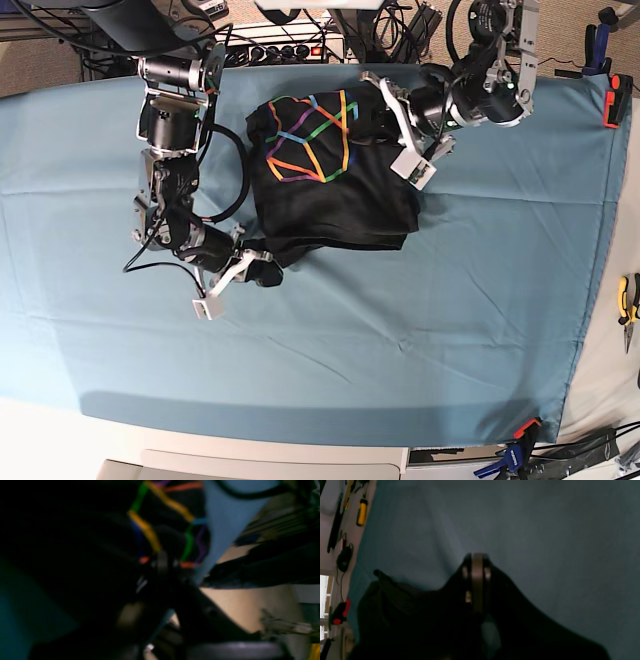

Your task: Fold the T-shirt properly

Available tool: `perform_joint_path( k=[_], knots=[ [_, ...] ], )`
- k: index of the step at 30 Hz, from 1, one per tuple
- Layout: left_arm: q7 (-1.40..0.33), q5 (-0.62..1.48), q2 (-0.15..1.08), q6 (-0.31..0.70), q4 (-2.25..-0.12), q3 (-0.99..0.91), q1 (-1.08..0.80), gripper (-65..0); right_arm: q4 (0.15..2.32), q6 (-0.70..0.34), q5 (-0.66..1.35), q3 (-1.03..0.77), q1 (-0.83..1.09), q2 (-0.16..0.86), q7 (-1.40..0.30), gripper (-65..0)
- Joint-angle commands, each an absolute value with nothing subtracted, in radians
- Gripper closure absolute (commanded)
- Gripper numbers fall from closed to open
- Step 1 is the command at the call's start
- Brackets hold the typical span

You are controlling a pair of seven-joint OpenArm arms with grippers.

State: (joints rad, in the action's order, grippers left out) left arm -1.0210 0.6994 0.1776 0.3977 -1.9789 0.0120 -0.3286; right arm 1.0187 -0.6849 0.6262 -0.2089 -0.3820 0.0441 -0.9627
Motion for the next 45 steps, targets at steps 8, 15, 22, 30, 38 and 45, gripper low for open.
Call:
perform_joint_path(
  k=[8,15,22,30,38,45],
  knots=[
    [-0.999,0.483,0.181,0.268,-1.994,0.011,-0.330,0.0,1.034,-0.698,0.601,-0.210,-0.416,0.086,-0.920,0.0],
    [-0.999,0.326,0.184,0.252,-2.001,0.010,-0.305,0.0,1.043,-0.698,0.602,-0.211,-0.416,0.154,-0.926,0.0],
    [-1.009,0.216,0.281,0.175,-2.123,-0.045,-0.290,0.0,1.239,-0.698,0.759,-0.212,-0.404,0.279,-1.171,0.0],
    [-1.035,0.296,0.319,0.177,-2.258,-0.315,-0.488,0.0,1.471,-0.698,0.871,-0.212,-0.202,0.464,-1.309,0.0],
    [-1.067,0.472,0.317,0.205,-2.356,-0.563,-0.729,0.0,1.798,-0.698,0.862,-0.224,0.266,0.546,-1.324,0.0],
    [-1.069,0.566,0.303,0.239,-2.356,-0.592,-0.919,0.0,2.030,-0.698,0.852,-0.384,0.683,0.525,-1.298,0.0]
  ],
)
